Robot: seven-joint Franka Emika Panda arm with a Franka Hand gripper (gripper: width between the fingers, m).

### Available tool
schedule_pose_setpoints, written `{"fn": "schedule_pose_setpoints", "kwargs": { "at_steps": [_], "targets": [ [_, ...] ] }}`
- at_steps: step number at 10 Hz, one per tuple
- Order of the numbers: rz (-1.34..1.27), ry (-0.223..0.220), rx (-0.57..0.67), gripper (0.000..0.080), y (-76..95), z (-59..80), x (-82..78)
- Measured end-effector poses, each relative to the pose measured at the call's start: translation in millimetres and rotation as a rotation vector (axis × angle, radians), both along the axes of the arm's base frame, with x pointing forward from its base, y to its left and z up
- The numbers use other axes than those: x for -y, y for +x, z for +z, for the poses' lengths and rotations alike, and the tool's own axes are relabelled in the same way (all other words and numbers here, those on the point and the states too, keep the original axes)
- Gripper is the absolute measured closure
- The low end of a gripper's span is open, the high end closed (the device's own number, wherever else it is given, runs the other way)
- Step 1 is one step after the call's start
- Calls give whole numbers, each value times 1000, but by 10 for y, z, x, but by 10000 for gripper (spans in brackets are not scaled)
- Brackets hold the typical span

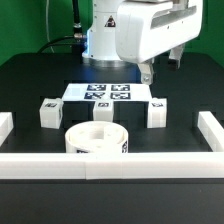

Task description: Assemble stool

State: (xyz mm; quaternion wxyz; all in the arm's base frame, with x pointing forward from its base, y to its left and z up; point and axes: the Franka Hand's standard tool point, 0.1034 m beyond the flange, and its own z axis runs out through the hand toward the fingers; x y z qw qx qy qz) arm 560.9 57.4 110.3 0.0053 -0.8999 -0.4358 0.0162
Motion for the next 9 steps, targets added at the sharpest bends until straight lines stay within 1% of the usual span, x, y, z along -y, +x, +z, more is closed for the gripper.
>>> {"fn": "schedule_pose_setpoints", "kwargs": {
  "at_steps": [5,6,7,8,9],
  "targets": [
    [0,0,0,150,0,-1,0],
    [-1,0,-2,150,-3,-19,11],
    [34,3,18,150,38,-115,102],
    [53,3,22,150,62,-239,231],
    [78,4,15,150,86,-306,318]
  ]
}}
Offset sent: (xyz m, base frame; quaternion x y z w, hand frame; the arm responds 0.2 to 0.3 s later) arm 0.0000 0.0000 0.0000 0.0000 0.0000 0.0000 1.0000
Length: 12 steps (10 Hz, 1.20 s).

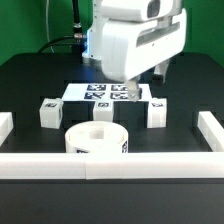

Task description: Assemble stool

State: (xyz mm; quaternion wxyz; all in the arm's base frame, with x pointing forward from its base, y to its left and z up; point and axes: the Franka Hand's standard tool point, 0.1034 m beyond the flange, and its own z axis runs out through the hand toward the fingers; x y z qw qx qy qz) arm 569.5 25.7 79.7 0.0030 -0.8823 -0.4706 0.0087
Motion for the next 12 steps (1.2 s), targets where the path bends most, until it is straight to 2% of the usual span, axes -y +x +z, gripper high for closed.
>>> {"fn": "schedule_pose_setpoints", "kwargs": {
  "at_steps": [2,3,6,9,12],
  "targets": [
    [52,2,-7,150,48,-95,183],
    [62,3,-16,150,78,-96,266],
    [55,3,-17,150,78,-108,274],
    [40,-4,-21,150,24,-312,451],
    [29,-5,-30,150,-18,-442,521]
  ]
}}
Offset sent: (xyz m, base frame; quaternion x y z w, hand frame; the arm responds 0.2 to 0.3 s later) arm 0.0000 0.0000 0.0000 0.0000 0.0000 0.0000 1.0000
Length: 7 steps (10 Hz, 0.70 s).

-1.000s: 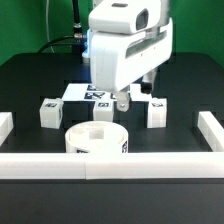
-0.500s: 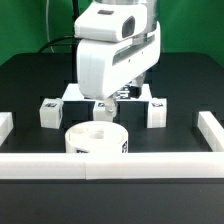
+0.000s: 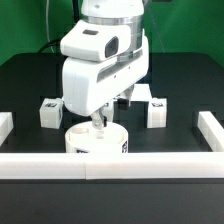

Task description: Assemble stool

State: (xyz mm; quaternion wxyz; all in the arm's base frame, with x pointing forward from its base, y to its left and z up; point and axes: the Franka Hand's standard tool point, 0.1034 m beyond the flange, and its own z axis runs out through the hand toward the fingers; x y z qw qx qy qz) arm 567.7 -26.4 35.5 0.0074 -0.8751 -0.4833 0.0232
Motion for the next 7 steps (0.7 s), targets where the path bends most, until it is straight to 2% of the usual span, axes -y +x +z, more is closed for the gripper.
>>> {"fn": "schedule_pose_setpoints", "kwargs": {
  "at_steps": [7],
  "targets": [
    [-7,-1,-30,150,-84,-194,48]
  ]
}}
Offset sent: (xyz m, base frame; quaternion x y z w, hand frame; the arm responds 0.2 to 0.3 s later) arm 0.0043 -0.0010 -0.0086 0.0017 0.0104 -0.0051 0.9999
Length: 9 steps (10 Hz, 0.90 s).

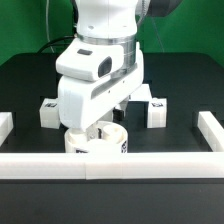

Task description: Assemble stool

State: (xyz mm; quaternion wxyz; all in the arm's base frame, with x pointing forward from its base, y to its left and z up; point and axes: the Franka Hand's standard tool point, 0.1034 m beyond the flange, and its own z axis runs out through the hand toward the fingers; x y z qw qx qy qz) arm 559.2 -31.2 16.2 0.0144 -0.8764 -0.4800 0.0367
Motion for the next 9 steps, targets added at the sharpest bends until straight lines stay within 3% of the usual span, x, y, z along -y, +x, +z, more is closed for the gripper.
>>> {"fn": "schedule_pose_setpoints", "kwargs": {
  "at_steps": [1,2,3,5,6,7,9],
  "targets": [
    [0,0,-4,236,-13,-26,-1],
    [0,1,1,372,-7,-37,-3],
    [1,1,1,372,-8,-44,-7],
    [1,1,1,690,-9,-44,-7],
    [1,1,2,690,-6,-43,-8],
    [1,1,6,763,4,-37,-10],
    [1,2,6,763,5,-37,-11]
  ]
}}
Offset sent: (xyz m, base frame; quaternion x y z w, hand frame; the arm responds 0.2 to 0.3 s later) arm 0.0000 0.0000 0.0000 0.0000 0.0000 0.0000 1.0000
